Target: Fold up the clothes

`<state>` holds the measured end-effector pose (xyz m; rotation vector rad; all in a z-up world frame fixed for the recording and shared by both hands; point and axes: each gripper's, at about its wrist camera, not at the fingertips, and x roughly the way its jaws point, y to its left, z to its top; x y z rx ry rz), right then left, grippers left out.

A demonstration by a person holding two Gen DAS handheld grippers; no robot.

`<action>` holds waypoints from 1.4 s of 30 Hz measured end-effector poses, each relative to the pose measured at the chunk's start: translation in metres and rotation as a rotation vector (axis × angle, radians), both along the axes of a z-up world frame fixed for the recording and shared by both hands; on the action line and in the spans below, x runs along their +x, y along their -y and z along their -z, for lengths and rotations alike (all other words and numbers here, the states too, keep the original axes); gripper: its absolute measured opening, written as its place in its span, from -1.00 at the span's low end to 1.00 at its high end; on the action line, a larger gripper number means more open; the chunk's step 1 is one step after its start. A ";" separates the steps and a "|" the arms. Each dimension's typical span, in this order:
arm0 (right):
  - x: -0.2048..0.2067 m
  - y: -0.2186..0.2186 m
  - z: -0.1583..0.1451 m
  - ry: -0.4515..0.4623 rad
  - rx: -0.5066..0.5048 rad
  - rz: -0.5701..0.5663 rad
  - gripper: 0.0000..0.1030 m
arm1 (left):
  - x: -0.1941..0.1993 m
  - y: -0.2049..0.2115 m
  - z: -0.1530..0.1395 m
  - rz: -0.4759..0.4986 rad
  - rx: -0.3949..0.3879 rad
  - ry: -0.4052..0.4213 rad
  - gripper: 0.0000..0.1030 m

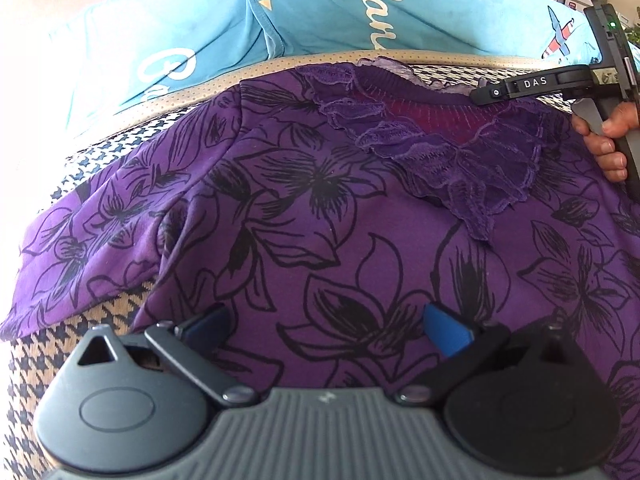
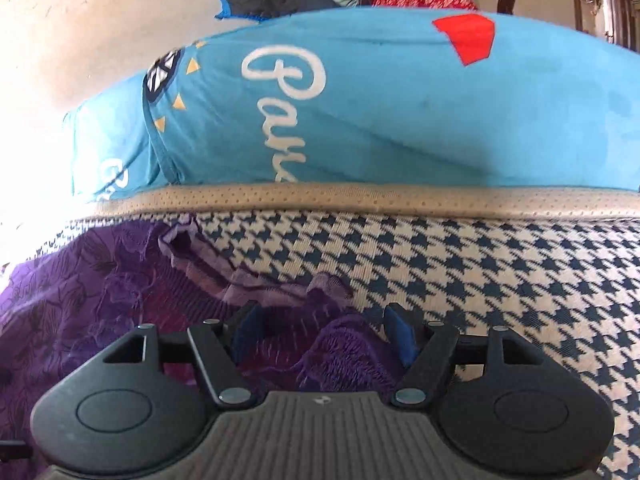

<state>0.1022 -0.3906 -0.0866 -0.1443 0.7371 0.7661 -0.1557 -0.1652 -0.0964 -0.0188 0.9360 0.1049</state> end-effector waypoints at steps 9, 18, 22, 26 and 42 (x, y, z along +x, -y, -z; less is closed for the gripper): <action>-0.001 0.001 0.000 -0.012 0.027 -0.116 -0.55 | -0.003 0.000 0.001 0.013 -0.002 0.011 1.00; -0.008 -0.004 0.000 0.029 0.003 -0.132 -0.51 | -0.008 0.000 0.002 0.032 0.002 0.037 1.00; -0.012 -0.009 0.000 0.068 -0.016 -0.136 -0.74 | -0.008 0.000 0.002 0.028 0.006 0.047 1.00; -0.017 -0.015 -0.004 0.181 -0.052 -0.078 -0.84 | -0.006 0.002 0.001 0.021 0.019 0.054 1.00; 0.013 -0.037 -0.015 0.356 -0.037 0.247 -0.88 | 0.039 -0.004 0.000 -0.057 0.038 0.076 1.00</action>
